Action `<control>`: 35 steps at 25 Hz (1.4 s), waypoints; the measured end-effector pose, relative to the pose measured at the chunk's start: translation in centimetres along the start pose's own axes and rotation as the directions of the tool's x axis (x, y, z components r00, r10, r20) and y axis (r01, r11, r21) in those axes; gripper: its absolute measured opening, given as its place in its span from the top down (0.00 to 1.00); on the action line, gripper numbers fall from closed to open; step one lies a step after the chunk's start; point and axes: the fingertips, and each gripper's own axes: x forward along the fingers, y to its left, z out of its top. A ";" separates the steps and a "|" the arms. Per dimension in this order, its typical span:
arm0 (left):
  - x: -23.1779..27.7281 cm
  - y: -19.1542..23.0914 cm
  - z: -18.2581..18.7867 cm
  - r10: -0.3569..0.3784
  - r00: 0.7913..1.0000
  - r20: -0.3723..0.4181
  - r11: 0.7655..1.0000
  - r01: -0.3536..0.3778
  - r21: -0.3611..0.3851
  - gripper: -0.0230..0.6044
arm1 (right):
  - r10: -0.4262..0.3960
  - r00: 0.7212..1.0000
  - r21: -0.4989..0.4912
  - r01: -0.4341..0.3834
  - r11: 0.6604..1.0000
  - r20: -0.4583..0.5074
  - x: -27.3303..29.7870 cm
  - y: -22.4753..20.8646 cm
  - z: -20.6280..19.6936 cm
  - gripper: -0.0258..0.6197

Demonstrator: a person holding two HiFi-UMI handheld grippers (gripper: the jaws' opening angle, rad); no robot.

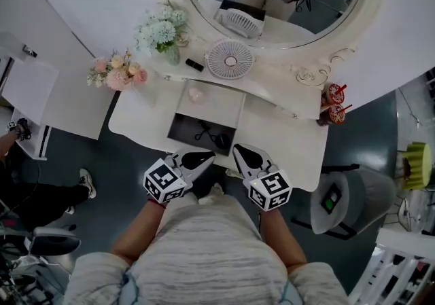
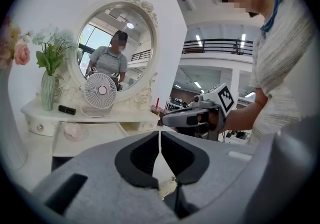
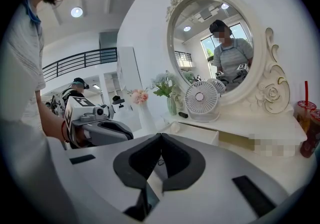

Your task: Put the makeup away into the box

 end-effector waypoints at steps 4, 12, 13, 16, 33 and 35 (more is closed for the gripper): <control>-0.2 -0.3 0.1 -0.002 1.000 -0.008 1.000 0.003 0.011 0.94 | 0.012 1.000 -0.016 -0.012 1.000 -0.003 0.0 0.4 0.1 0.95; -0.1 -0.8 0.4 -0.015 1.000 -0.023 1.000 0.016 0.024 0.94 | 0.007 1.000 -0.053 -0.008 0.999 -0.025 -0.3 0.5 0.0 0.95; -0.1 -0.9 0.3 -0.016 1.000 -0.023 1.000 0.016 0.025 0.94 | 0.007 1.000 -0.053 -0.008 0.999 -0.023 -0.3 0.5 0.0 0.95; 0.1 -1.0 0.2 -0.017 1.000 -0.025 1.000 0.018 0.025 0.94 | 0.005 1.000 -0.045 -0.006 0.999 -0.015 -0.4 0.3 0.0 0.95; 0.2 -1.4 0.0 -0.021 0.999 -0.027 1.000 0.021 0.023 0.94 | 0.011 1.000 -0.030 -0.012 0.999 -0.028 -0.5 0.4 -0.7 0.95; 0.1 -1.5 0.0 -0.022 0.999 -0.026 0.999 0.022 0.024 0.94 | 0.013 1.000 -0.032 -0.013 0.999 -0.029 -0.4 0.6 -0.7 0.95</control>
